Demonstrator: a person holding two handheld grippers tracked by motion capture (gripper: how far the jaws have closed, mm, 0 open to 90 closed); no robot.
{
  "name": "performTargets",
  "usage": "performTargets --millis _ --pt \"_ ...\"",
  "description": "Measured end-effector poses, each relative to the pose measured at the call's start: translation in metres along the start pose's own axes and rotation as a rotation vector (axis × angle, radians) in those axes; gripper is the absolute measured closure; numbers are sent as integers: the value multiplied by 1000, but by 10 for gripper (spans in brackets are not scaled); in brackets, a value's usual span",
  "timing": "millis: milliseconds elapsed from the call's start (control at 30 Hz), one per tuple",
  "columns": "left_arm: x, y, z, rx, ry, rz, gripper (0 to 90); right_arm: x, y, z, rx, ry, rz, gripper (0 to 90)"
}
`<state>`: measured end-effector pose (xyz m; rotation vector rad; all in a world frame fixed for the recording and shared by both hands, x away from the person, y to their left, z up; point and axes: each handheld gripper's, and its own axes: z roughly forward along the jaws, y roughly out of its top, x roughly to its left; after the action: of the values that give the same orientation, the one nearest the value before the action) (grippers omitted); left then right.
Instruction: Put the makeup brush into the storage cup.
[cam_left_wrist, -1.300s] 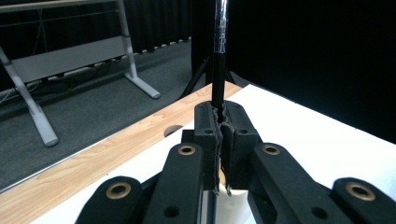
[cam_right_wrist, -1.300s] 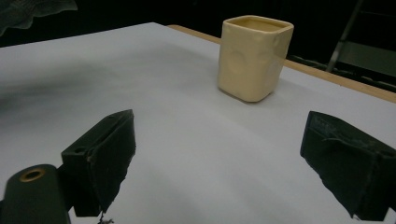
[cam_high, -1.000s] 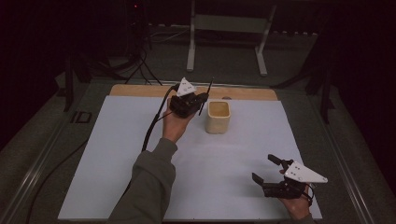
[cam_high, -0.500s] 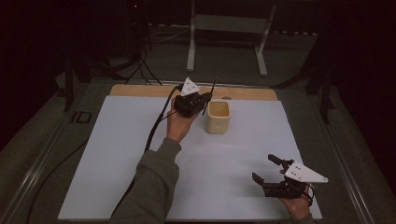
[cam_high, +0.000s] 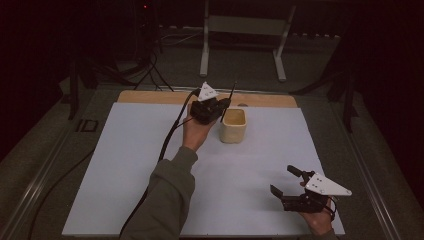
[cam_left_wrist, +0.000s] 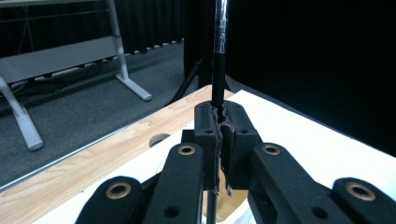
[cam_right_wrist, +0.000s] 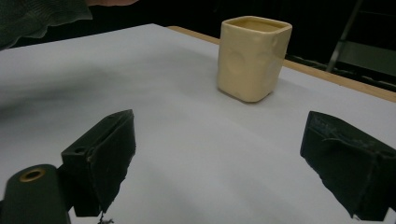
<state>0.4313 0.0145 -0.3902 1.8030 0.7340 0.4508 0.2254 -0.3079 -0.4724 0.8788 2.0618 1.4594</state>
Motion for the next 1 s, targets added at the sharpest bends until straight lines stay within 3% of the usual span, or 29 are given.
performTargets --millis 1000 --pt "-2 -4 20 -2 -12 -24 869 0 0 -1 -2 1 0 103"
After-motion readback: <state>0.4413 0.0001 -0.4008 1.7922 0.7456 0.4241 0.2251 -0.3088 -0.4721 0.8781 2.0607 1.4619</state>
